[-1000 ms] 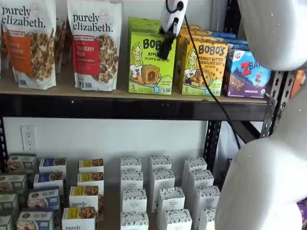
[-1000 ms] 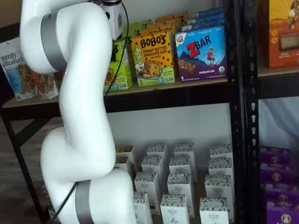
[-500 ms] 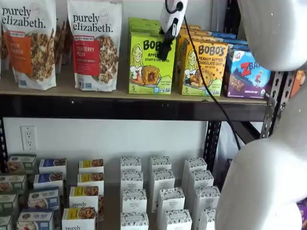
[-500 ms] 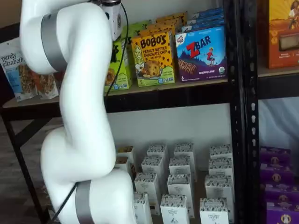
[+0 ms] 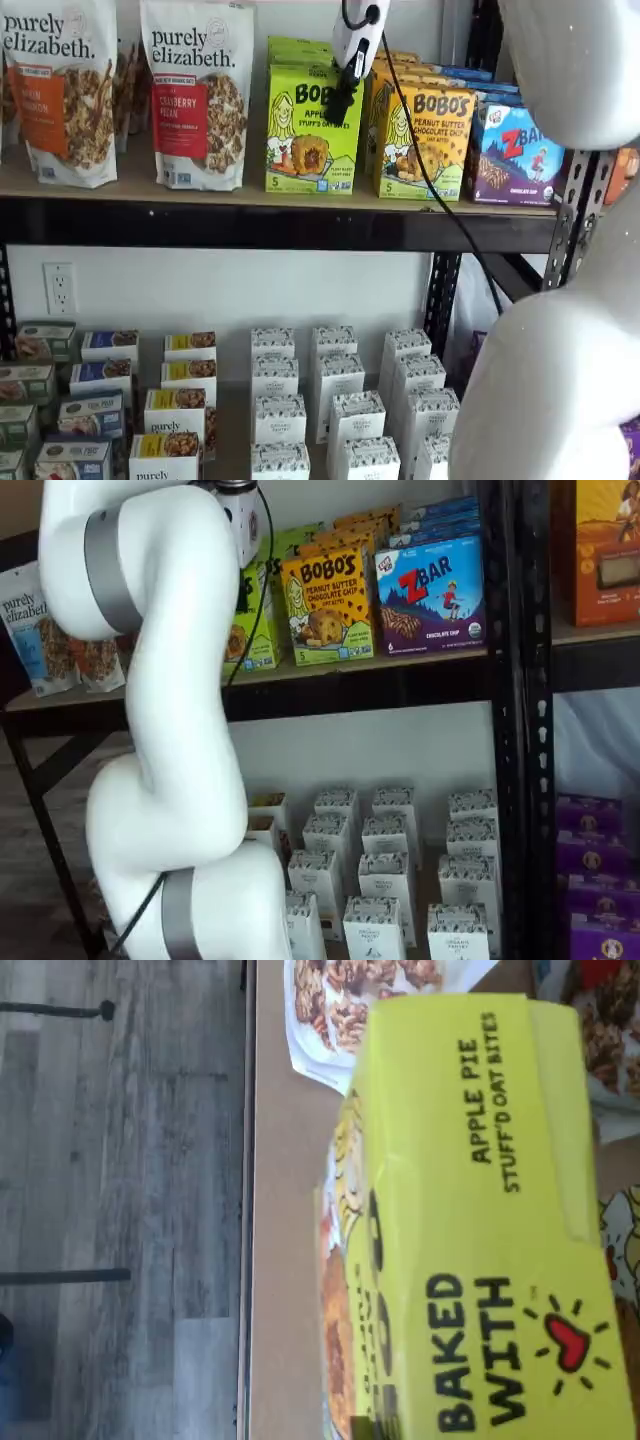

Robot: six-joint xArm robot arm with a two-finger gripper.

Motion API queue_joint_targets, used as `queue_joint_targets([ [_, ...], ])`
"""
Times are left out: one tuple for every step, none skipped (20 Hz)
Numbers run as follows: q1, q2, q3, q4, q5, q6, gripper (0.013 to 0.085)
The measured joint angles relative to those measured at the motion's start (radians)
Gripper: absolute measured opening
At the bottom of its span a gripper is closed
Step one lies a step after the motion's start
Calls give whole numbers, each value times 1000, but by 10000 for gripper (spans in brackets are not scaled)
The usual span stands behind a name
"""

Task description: Pick the green box on the top shelf, the fourth from the left

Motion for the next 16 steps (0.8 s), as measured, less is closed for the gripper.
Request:
queue_joint_targets([
  [0,0,0,1,1,0,330],
  [0,1,-4,1,6,0,330],
  [0,5,-9,1,15,1,330],
  [0,6,-13,3,20,1,330],
  [-1,7,-17,6,26,1,330],
  [-2,8,-20,9,31,1,330],
  [-2,8,-23,11,35,1,330],
  [-3,8,-25,15,39,2,330],
  [-3,6,-27,18,41,2,330],
  [-4,4,-27,19,42,3,330],
  [-4,2,-29,18,43,3,330],
  [-4,1,-30,17,45,3,330],
  [-4,1,-32,17,47,3,330],
  [-5,0,-33,16,48,3,330],
  [-5,0,-34,15,51,3,330],
  [-6,0,-36,15,54,3,330],
])
